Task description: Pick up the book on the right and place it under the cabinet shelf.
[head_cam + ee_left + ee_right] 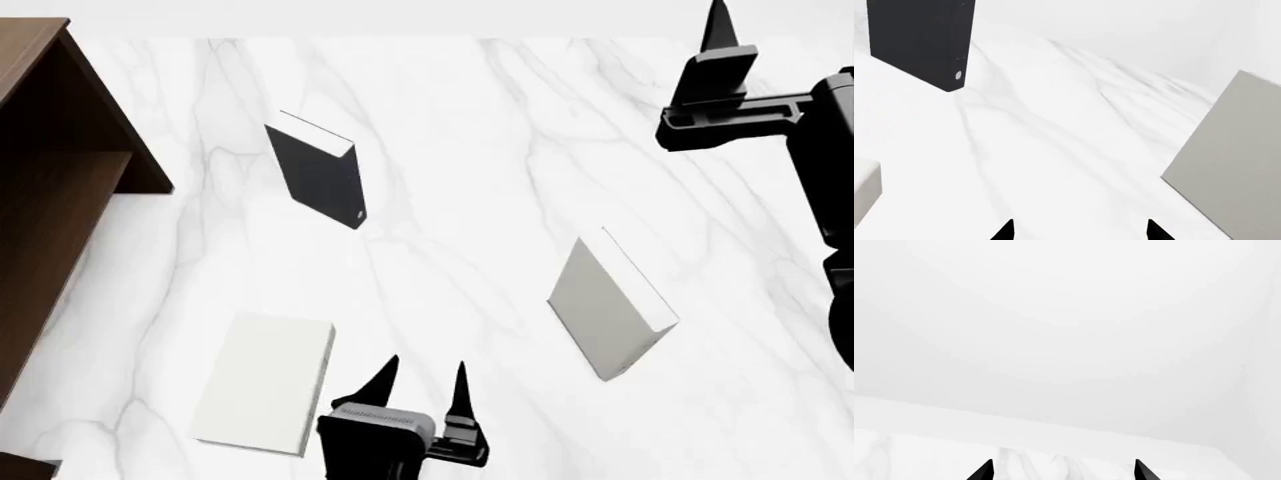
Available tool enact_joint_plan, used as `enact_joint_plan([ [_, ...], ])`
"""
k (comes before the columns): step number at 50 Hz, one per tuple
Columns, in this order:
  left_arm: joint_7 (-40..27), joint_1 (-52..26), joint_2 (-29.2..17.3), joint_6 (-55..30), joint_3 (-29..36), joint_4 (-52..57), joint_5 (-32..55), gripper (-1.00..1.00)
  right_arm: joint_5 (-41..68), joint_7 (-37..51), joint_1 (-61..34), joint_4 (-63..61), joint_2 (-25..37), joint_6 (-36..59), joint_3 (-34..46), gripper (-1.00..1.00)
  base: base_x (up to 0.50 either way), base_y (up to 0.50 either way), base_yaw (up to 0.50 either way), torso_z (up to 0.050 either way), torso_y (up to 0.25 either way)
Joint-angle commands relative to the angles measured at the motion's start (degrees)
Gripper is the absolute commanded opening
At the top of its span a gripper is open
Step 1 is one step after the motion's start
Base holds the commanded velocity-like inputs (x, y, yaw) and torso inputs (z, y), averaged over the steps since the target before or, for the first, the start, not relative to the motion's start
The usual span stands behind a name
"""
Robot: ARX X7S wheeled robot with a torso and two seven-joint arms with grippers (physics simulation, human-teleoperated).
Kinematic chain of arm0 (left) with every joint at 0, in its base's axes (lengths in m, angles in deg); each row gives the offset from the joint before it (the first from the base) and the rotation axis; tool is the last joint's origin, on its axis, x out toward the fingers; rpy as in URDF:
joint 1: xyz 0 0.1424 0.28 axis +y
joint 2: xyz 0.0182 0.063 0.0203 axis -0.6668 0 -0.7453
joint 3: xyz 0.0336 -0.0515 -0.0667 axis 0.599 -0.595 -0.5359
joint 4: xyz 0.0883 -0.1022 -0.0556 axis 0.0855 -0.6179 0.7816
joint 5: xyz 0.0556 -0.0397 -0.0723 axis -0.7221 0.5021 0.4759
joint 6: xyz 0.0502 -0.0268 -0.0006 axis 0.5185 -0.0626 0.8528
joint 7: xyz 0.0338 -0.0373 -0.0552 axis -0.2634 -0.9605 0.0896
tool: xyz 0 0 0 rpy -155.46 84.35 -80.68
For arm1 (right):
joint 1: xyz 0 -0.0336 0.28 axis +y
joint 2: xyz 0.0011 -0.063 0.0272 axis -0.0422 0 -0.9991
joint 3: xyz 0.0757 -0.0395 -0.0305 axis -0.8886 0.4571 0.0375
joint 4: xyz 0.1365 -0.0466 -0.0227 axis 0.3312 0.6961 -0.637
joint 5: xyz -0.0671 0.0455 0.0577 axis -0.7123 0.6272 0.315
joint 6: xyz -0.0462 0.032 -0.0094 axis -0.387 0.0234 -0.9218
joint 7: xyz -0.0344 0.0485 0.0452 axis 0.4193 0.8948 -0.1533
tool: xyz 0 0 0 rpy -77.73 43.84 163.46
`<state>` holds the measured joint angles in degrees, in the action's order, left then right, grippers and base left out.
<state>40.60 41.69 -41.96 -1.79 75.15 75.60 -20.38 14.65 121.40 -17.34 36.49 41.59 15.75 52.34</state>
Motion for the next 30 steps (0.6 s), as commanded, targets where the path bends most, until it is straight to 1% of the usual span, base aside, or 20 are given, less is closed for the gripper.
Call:
enact_joint_plan([
  [1,2.16,-1.09,0.72,2.19,-1.07,-6.80,5.02,1.00,0.54,-0.13,-0.66,-0.34,-0.07,0.82,-0.48,1.00,0.00,0.00,0.00,0.000,0.000],
  [17,2.62,-1.85,1.46,5.96,-2.51,-12.87,7.92,1.00,1.15,-0.53,-1.55,-0.41,-0.51,2.06,-1.33,1.00,0.00,0.00,0.00,-0.001,-0.004],
  [30,1.20,0.54,1.30,10.41,-2.87,-16.44,7.51,1.00,1.29,-0.93,-1.19,-0.46,-0.60,1.77,-1.76,1.00,0.00,0.00,0.00,-0.002,-0.005],
])
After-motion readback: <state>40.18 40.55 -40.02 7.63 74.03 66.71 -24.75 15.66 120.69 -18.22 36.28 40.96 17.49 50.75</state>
